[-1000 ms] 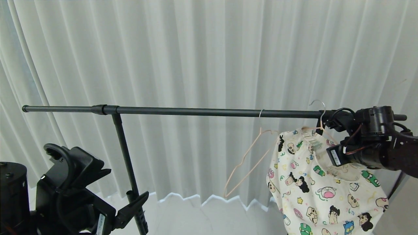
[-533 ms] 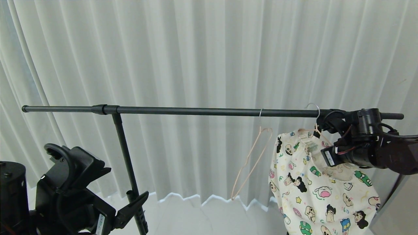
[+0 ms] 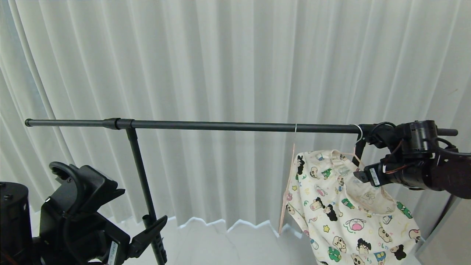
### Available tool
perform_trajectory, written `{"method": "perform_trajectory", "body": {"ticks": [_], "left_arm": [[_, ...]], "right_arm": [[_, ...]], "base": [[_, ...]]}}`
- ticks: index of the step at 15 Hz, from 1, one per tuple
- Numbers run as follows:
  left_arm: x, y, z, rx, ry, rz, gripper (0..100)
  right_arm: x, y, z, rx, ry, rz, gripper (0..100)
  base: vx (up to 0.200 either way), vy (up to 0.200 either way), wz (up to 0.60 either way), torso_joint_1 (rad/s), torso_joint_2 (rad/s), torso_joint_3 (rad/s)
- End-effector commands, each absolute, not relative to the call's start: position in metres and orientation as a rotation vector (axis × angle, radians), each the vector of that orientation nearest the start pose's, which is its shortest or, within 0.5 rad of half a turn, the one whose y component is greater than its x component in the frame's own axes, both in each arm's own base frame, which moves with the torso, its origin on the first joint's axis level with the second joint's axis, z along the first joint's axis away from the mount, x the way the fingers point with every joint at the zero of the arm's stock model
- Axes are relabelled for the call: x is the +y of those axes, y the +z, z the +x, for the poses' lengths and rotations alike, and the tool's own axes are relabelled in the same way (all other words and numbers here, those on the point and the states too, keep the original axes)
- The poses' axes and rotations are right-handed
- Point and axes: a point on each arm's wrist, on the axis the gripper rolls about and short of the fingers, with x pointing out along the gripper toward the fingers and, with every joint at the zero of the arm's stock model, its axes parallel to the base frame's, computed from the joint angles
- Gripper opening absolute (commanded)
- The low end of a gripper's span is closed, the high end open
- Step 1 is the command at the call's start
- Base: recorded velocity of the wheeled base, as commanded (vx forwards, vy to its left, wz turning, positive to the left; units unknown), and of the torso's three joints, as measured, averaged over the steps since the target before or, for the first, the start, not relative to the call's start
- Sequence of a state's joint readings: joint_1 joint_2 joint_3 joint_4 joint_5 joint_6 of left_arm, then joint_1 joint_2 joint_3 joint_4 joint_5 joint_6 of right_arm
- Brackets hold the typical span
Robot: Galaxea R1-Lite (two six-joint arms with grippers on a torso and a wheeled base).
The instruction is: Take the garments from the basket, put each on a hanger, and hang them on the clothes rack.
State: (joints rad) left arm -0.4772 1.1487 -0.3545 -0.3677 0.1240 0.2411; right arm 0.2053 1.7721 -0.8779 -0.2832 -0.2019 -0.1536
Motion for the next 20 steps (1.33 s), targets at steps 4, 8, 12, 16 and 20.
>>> {"method": "perform_trajectory", "body": {"ticks": [4, 8, 12, 16, 20], "left_arm": [[-0.064, 0.158, 0.131, 0.373, -0.39, 0.359, 100], [-0.06, 0.155, 0.134, 0.395, -0.331, 0.367, 100], [-0.055, 0.147, 0.129, 0.42, -0.278, 0.379, 100], [-0.05, 0.13, 0.118, 0.477, -0.279, 0.393, 100], [-0.036, 0.106, 0.097, 0.549, -0.254, 0.403, 100]], "right_arm": [[0.058, 0.179, 0.276, 0.508, 0.096, -0.195, 100], [0.048, 0.198, 0.247, 0.436, 0.137, -0.141, 100], [0.026, 0.197, 0.234, 0.442, -0.01, -0.197, 100], [0.015, 0.192, 0.22, 0.457, -0.049, -0.226, 100], [0.008, 0.177, 0.21, 0.516, -0.136, -0.274, 100]], "base": [[0.0, 0.0, 0.0, 0.0, 0.0, 0.0], [0.0, 0.0, 0.0, 0.0, 0.0, 0.0], [-0.15, 0.0, 0.0, 0.004, 0.0, -0.001], [-0.2, 0.0, 0.0, -0.001, 0.0, 0.006], [-0.2, 0.0, 0.0, 0.005, 0.0, -0.001]]}}
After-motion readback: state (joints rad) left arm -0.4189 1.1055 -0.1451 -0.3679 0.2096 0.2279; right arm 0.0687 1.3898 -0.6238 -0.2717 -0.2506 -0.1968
